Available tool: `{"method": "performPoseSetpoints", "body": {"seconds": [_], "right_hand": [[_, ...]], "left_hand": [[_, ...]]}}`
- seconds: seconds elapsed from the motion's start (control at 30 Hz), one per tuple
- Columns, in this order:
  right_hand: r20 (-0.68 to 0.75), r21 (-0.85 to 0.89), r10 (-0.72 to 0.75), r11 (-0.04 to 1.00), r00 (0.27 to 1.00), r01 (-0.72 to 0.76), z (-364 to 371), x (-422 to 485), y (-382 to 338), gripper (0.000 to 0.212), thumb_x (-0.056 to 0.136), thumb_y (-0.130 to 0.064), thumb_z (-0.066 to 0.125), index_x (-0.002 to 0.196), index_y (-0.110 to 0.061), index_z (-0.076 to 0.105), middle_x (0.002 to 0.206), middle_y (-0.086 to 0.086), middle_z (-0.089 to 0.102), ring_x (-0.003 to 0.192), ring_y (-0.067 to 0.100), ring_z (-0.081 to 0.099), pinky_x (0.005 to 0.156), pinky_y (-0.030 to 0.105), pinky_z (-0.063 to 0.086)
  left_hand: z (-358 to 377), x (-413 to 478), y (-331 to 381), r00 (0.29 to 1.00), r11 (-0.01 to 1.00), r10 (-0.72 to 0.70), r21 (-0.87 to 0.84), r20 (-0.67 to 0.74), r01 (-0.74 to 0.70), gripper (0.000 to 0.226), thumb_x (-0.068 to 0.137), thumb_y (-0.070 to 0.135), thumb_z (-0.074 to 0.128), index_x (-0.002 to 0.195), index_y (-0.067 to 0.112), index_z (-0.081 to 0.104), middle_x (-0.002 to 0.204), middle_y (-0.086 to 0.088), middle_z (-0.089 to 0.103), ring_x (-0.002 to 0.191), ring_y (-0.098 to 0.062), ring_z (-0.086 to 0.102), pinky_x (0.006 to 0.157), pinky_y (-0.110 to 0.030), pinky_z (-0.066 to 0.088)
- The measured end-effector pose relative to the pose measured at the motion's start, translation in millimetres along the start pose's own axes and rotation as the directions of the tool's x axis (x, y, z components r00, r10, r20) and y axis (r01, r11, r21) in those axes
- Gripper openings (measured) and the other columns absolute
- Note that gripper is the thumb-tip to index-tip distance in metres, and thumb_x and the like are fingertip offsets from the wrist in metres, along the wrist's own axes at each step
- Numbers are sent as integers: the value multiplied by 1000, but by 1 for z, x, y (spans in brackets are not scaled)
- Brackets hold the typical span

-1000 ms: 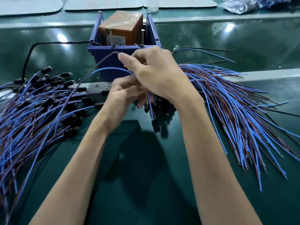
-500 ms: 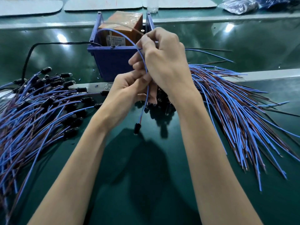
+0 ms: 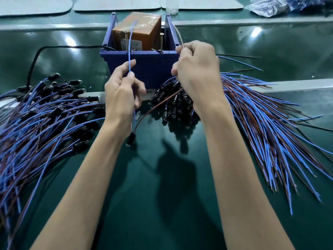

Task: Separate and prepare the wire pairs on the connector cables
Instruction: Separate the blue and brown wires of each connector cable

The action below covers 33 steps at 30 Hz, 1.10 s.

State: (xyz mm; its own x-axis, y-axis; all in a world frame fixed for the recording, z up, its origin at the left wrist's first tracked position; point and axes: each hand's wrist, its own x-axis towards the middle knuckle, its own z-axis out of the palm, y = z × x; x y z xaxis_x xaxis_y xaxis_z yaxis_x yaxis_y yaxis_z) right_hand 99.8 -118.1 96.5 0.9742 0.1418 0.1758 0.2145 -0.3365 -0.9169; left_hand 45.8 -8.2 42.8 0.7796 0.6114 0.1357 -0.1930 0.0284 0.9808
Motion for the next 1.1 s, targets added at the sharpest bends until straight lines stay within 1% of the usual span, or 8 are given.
{"method": "performPoseSetpoints", "body": {"seconds": [0.1, 0.23, 0.47, 0.57, 0.7, 0.83, 0.97, 1.1], "right_hand": [[61, -60, 24, 998, 998, -20, 0, -3, 1, 15, 71, -13, 39, 71, -14, 54, 81, 18, 71, 84, 41, 64, 81, 48, 54], [133, -130, 79, 990, 988, -61, 1, 1, 2, 50, 50, -19, 38, 89, -2, 64, 79, 17, 72, 91, 40, 65, 83, 48, 55], [155, -142, 34, 990, 987, -12, 1, 4, 9, 22, 82, -11, 43, 77, -3, 63, 46, -2, 65, 83, 30, 68, 82, 45, 56], [150, -128, 22, 992, 988, -3, 1, 4, 9, 22, 81, -9, 43, 69, -5, 61, 46, 0, 65, 82, 31, 67, 83, 46, 56], [151, -127, 28, 992, 988, -9, 0, 5, 9, 20, 79, -7, 44, 66, -8, 58, 48, 2, 66, 84, 34, 66, 83, 47, 55], [124, -134, 38, 991, 992, -21, -2, 5, 9, 18, 79, -8, 42, 69, -11, 57, 52, 4, 67, 75, 28, 68, 80, 46, 56], [90, -144, -12, 989, 996, 25, -2, 5, 12, 24, 89, -14, 43, 69, -12, 56, 47, 3, 64, 71, 29, 68, 80, 46, 56], [134, -131, 25, 991, 991, -8, -1, 6, 12, 18, 78, -4, 42, 73, -6, 59, 44, 2, 63, 76, 30, 67, 80, 45, 57]], "left_hand": [[1, -1, -2, 998, 997, 57, 48, -29, -56, 24, 104, 16, 33, 105, 19, 57, 39, 9, 40, 37, -6, 28, 37, -17, 23], [2, -2, -3, 1000, 997, 27, 68, -10, -26, 26, 101, 9, 36, 95, 16, 59, 47, 9, 52, 35, -6, 33, 37, -17, 28], [0, -1, -4, 999, 998, 0, 68, -38, 2, 36, 103, 25, 41, 69, 16, 52, 46, 10, 32, 41, -5, 24, 39, -15, 22], [-4, -2, -1, 988, 985, 157, 70, 7, -157, 28, 103, 20, 41, 82, 15, 60, 44, 11, 42, 38, -5, 30, 40, -17, 24], [-7, -2, 3, 950, 949, 313, 45, -8, -313, 24, 101, 8, 37, 110, 19, 56, 70, 10, 61, 41, -5, 42, 43, -17, 34], [-8, 3, 1, 962, 975, 211, -30, -173, -219, 24, 100, 10, 32, 98, 20, 54, 66, 7, 43, 45, -6, 30, 43, -20, 24], [-16, 11, -2, 951, 990, 114, 112, -288, -84, 34, 105, 24, 32, 77, 19, 51, 51, 6, 32, 45, -8, 25, 45, -23, 20], [-20, 13, -5, 979, 969, 51, 249, -196, -1, 25, 104, 17, 34, 101, 17, 59, 40, 12, 48, 38, -1, 34, 43, -16, 28]]}}
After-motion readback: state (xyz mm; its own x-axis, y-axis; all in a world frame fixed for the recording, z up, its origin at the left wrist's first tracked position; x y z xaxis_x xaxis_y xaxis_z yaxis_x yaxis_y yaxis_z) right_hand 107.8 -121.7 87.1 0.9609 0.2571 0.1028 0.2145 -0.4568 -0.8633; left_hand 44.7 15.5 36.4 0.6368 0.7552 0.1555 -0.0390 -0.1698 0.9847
